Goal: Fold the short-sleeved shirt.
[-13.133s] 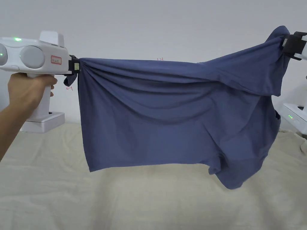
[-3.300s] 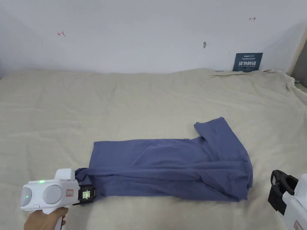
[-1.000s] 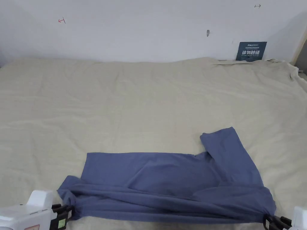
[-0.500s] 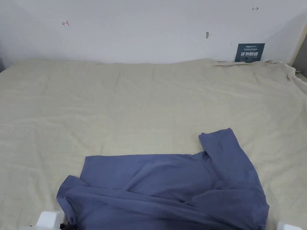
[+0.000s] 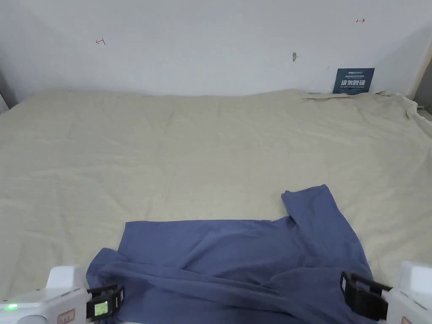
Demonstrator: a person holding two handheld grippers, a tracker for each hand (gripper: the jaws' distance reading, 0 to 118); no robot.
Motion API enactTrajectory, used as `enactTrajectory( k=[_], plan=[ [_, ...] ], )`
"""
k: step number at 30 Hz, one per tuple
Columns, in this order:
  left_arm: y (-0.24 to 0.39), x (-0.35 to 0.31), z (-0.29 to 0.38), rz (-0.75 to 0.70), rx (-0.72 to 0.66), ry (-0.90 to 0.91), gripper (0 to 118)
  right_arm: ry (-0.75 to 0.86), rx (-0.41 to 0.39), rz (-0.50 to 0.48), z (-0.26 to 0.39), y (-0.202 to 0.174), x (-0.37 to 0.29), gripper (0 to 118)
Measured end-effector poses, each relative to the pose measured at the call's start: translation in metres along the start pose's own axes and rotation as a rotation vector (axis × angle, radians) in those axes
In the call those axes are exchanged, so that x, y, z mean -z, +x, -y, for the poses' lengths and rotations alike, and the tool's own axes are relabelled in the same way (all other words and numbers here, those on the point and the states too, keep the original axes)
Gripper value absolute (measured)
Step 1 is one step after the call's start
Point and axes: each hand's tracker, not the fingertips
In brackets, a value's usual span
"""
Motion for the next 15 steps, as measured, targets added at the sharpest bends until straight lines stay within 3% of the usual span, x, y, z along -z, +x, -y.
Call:
enactTrajectory(
  k=[3, 7, 11, 13, 14, 15],
  plan=[
    [0.005, -0.023, -0.021, 0.011, -0.014, 0.112, 98, 0.103, -0.041, -0.008, -0.026, -0.014, -0.018, 94],
    [0.017, -0.048, -0.042, -0.022, 0.023, 0.238, 117, 0.224, -0.085, 0.015, -0.048, -0.027, -0.036, 94],
    [0.028, -0.06, -0.054, -0.016, 0.002, 0.275, 118, 0.304, -0.107, 0.053, -0.056, -0.036, -0.043, 94],
    [0.033, -0.059, -0.054, 0.008, -0.007, 0.326, 105, 0.344, -0.109, 0.065, -0.056, -0.038, -0.045, 93],
    [0.035, -0.059, -0.051, 0.006, -0.001, 0.372, 92, 0.353, -0.107, 0.07, -0.055, -0.038, -0.044, 92],
    [0.039, -0.059, -0.048, 0.001, 0.01, 0.399, 69, 0.358, -0.109, 0.074, -0.054, -0.039, -0.044, 85]
  ],
)
